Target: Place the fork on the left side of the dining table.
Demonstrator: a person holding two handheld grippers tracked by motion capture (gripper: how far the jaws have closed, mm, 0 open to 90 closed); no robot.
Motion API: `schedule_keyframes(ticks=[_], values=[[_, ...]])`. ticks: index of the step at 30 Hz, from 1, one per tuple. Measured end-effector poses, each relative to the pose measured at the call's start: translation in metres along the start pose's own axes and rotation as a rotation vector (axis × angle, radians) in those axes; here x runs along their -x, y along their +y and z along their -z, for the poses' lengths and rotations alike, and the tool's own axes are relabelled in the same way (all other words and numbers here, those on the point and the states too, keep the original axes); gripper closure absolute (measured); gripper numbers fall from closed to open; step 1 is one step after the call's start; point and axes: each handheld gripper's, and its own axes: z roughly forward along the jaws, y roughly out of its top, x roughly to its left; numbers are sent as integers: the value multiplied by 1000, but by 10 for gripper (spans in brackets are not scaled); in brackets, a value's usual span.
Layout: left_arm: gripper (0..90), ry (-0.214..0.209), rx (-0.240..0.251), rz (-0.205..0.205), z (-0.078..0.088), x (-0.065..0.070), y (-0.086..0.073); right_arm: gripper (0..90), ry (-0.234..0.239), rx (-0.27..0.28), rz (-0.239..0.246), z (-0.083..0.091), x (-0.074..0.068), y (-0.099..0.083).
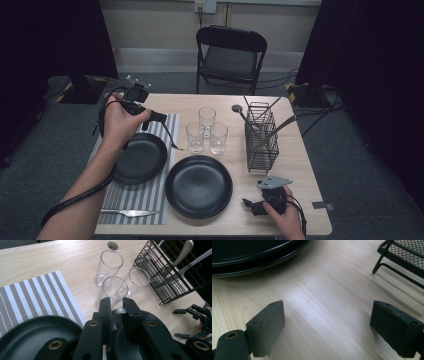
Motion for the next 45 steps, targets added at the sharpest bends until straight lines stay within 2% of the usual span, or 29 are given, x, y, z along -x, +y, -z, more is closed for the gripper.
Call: schedule_keyframes(ticks=[4,14,45], values=[[780,19,-1,-1,-3,-6,2,115,1,0,0,0,0,0],[780,23,-6,11,-13,-22,5,115,0,0,0,0,0,0],[780,41,-27,32,-37,-51,20,115,0,0,-1,0,0,0]])
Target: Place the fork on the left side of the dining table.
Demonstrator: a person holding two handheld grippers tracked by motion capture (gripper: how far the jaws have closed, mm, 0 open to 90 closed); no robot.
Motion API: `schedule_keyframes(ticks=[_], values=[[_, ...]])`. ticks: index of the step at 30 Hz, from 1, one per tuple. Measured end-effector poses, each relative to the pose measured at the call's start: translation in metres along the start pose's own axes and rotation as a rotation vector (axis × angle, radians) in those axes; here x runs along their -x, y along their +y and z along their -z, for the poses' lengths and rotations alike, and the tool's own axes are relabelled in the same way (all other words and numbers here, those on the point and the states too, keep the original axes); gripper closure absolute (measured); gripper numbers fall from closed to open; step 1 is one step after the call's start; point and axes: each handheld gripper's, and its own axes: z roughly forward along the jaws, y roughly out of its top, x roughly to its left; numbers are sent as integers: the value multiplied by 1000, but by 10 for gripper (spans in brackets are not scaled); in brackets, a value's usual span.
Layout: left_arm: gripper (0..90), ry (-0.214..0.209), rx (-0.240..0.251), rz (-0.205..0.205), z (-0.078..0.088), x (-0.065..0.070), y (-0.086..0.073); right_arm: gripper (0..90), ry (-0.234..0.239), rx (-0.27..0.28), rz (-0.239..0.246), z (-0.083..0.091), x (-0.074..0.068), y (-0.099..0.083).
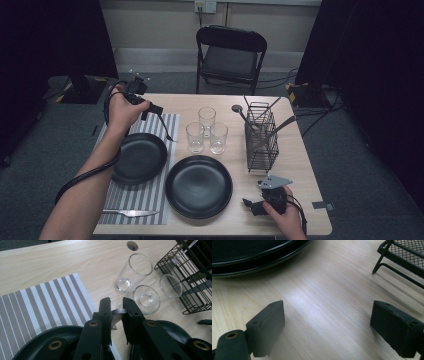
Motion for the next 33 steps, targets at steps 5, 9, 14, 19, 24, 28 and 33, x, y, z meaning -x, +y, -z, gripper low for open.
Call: schedule_keyframes(ticks=[5,9,14,19,24,28,33], values=[[780,4,-7,0,-7,-3,1,115,0,0,0,0,0,0],[780,2,-12,6,-11,-8,2,115,0,0,0,0,0,0],[779,4,-7,12,-13,-11,6,115,0,0,0,0,0,0],[780,16,-6,14,-16,-14,8,115,1,0,-1,0,0,0],[779,24,-17,13,-20,-18,10,115,0,0,0,0,0,0],[779,30,-15,21,-22,-22,12,115,0,0,0,0,0,0],[779,35,-9,26,-23,-25,15,115,0,0,0,0,0,0]])
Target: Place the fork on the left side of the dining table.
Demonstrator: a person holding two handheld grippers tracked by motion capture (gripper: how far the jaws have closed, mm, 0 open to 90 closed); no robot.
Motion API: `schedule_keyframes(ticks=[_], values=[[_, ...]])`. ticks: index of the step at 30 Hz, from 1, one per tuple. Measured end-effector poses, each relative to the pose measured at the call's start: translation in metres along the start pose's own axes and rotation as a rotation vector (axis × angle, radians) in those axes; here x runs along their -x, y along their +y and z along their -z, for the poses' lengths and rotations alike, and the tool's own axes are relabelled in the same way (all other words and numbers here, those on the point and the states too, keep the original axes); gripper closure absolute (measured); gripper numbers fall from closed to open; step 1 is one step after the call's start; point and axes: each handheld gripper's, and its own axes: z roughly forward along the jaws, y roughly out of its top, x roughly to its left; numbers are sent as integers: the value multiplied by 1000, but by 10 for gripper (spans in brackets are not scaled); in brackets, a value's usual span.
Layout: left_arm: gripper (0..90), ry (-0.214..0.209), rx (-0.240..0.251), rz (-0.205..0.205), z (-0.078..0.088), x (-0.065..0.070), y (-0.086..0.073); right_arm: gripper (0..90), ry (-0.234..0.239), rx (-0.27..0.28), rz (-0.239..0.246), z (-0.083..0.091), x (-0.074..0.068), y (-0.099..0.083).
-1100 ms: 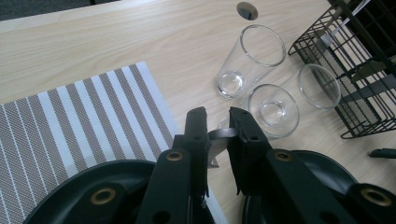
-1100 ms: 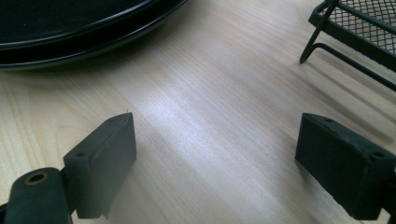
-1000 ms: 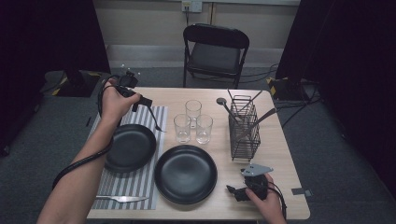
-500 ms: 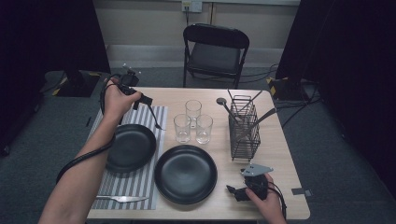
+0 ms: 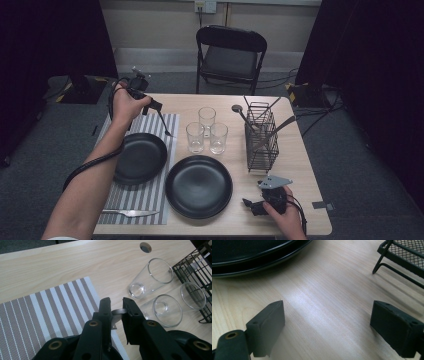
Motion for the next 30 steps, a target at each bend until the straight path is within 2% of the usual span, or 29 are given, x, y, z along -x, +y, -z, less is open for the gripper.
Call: schedule_keyframes(ticks=[15,30], values=[[778,27,-22,7,-16,-13,3,115,0,0,0,0,0,0],[778,28,-26,11,-14,-14,1,115,0,1,0,0,0,0]])
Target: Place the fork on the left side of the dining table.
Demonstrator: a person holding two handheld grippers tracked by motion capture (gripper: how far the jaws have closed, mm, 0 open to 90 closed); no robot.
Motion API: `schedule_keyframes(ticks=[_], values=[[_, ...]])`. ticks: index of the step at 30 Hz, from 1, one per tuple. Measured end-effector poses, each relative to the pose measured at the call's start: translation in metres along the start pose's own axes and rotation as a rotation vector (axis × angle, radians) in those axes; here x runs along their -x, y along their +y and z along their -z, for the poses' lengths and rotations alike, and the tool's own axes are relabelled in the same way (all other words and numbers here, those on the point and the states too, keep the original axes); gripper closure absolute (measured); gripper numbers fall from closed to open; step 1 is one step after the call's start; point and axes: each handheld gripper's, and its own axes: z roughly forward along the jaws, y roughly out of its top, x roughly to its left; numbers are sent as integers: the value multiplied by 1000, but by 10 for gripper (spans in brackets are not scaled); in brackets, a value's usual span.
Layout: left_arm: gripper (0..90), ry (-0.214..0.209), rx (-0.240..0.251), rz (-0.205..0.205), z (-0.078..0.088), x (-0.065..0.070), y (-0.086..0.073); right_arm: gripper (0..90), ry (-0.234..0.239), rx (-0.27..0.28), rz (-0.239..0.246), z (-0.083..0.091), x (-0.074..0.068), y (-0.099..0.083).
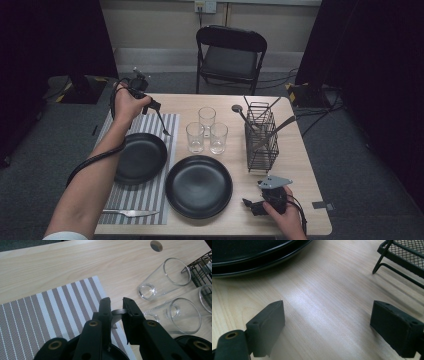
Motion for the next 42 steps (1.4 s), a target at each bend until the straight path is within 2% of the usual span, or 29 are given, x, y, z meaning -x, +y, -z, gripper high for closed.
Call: schedule_keyframes(ticks=[15,24,34,42], values=[[779,14,15,7,1,-1,4,115,3,0,0,0,0,0],[778,24,10,-7,-2,-5,6,115,2,0,1,0,0,0],[775,26,11,32,1,-6,-2,115,1,0,1,0,0,0],[776,18,10,63,5,-14,-9,115,2,0,1,0,0,0]])
